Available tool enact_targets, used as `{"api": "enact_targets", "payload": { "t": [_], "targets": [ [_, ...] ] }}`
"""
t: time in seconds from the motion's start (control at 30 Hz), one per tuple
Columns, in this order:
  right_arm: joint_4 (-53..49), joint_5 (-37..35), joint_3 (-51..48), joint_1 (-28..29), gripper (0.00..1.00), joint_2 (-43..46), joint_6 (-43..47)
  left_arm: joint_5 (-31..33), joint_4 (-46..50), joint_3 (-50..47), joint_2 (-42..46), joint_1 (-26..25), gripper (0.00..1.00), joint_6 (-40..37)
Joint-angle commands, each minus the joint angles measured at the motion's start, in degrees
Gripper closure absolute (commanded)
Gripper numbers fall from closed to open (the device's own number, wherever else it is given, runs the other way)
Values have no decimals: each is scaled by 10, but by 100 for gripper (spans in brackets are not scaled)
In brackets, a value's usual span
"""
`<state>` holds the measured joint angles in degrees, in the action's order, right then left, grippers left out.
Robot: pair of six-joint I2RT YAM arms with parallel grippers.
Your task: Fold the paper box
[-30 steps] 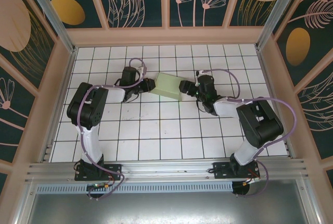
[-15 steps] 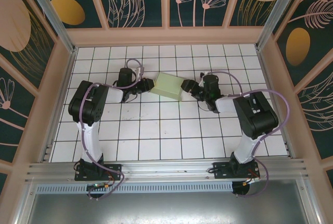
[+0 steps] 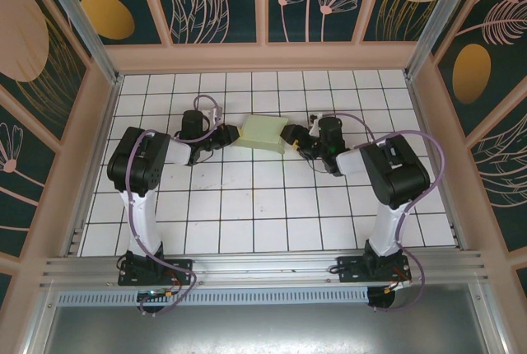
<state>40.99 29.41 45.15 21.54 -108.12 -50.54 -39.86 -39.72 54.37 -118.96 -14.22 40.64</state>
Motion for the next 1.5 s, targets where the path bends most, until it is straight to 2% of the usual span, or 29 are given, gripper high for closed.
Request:
{"api": "enact_targets", "payload": {
  "t": [0.0, 0.13, 0.27, 0.33, 0.5, 0.73, 0.83, 0.87, 0.9, 0.93, 1.0, 1.1, 1.17, 1.3, 1.47],
  "targets": [
    [38, 38, 27, 6, 30, -24, -25, 5, 33, -12, -25, 4, 86, -2],
    [86, 60, 35, 7, 37, -39, -52, 6, 33, -13, -26, 4, 85, -4],
    [57, 48, 42, 8, 47, -31, -36, 1, 18, -18, -23, 4, 84, -1],
    [52, 43, 39, 7, 54, -25, -33, 1, -3, -25, -18, 4, 81, 5],
    [55, 41, 32, 6, 60, -17, -38, 21, -37, -46, 15, 4, 72, 6],
    [48, 32, 26, 4, 62, 7, -33, 104, -93, -114, 121, -1, 42, -68],
    [39, 33, 24, 1, 63, 19, -25, 172, -99, -141, 178, -21, 34, -137],
    [35, 32, 24, 1, 63, 24, -22, 197, -97, -151, 198, -36, 23, -172],
    [32, 31, 24, 1, 63, 30, -20, 231, -93, -159, 226, -53, 20, -210],
    [29, 30, 23, 1, 63, 36, -17, 263, -88, -163, 239, -68, 12, -240],
    [26, 26, 20, 0, 63, 51, -13, 326, -81, -172, 271, -101, 9, -305],
    [19, 25, 15, -2, 64, 72, -8, 391, -149, -215, 307, -149, 1, -420],
    [17, 27, 12, -3, 64, 85, -9, 415, -170, -231, 322, -175, 1, -503],
    [23, 40, 4, -3, 65, 107, -20, 446, -248, -281, 322, -220, 1, -716],
    [35, 55, -8, -1, 65, 130, -40, 474, -298, -302, 286, -226, 1, -853]
  ]
}}
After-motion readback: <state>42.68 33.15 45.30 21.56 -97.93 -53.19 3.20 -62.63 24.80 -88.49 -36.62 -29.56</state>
